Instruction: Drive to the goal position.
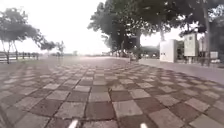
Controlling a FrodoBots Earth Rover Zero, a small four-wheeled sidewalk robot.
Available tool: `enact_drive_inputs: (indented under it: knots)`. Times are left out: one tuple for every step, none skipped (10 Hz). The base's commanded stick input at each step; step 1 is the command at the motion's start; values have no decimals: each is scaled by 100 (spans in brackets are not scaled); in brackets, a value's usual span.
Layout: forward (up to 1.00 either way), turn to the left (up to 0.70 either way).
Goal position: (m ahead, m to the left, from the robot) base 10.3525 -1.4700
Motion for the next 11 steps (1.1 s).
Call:
enact_drive_inputs:
  knots:
    - [70, 0]
    - [70, 0]
    - [70, 0]
    - [70, 0]
    - [70, 0]
    - [70, 0]
    - [70, 0]
    - [70, 0]
    - [70, 0]
    - [70, 0]
    - [70, 0]
